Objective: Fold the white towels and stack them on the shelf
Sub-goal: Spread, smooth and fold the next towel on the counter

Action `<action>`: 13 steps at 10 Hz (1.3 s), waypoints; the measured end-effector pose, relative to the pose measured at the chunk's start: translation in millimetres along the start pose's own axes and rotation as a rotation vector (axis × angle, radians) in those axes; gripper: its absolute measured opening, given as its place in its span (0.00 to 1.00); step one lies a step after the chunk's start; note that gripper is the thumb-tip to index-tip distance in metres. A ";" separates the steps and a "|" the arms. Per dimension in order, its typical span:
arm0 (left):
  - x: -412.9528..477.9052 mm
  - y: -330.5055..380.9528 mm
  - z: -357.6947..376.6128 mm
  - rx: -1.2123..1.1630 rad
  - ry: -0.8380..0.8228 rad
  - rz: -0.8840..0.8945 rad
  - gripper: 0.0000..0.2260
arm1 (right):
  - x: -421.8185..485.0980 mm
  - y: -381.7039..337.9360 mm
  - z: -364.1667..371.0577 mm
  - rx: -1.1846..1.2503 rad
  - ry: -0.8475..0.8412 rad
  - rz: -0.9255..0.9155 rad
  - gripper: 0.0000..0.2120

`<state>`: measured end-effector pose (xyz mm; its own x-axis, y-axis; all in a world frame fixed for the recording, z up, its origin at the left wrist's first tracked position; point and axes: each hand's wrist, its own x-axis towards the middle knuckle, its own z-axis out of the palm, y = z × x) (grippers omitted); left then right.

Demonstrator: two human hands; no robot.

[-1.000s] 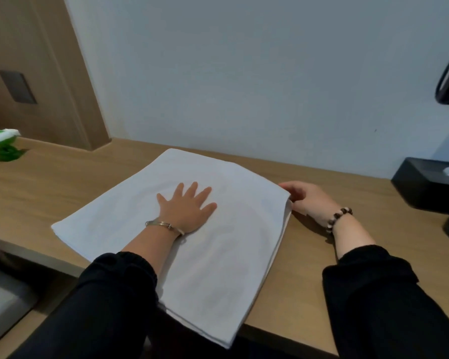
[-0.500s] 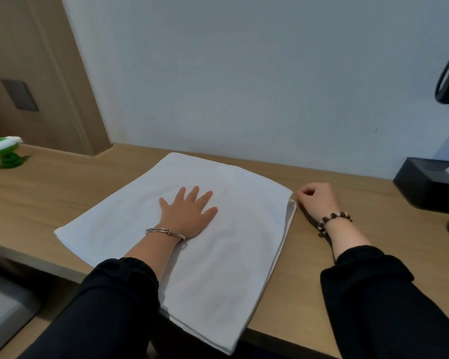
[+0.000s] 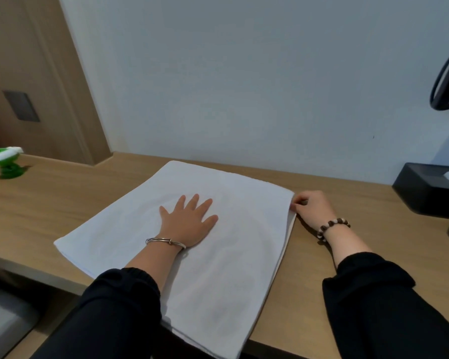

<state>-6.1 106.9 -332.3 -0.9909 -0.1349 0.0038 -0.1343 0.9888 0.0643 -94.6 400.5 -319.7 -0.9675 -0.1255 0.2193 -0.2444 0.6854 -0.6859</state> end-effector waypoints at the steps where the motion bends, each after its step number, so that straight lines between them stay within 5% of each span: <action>1: 0.0 -0.2 0.7 0.000 0.005 0.002 0.26 | 3.5 7.2 -6.3 -0.070 0.180 0.148 0.11; 3: 1.0 -0.5 1.3 0.000 0.001 0.001 0.26 | 2.7 4.8 -9.9 0.194 -0.115 0.113 0.19; 5: 0.9 -0.9 2.5 -0.007 0.010 -0.001 0.26 | 5.8 0.4 0.2 0.233 0.116 0.113 0.12; 6: 0.1 -0.4 2.3 -0.012 0.011 -0.004 0.26 | 11.0 2.5 -0.2 0.347 0.090 0.138 0.11; 8: -0.5 -0.1 1.9 -0.011 0.015 -0.003 0.26 | 20.0 4.0 3.8 0.134 0.228 0.121 0.05; 11: 1.0 0.3 2.4 -0.013 0.021 -0.017 0.26 | 14.7 -5.1 6.2 0.013 0.406 0.256 0.16; 12: 0.2 1.3 2.2 -0.010 0.020 -0.018 0.26 | 6.7 -28.8 15.1 -0.187 0.384 0.010 0.18; 13: -0.7 2.3 0.1 -0.001 0.014 -0.025 0.26 | -6.5 -49.6 39.8 -0.624 0.038 0.005 0.25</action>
<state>-5.6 109.3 -332.3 -0.9869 -0.1603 0.0163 -0.1589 0.9851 0.0657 -78.7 338.7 -314.6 -0.9627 -0.1036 0.2500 -0.1454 0.9772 -0.1549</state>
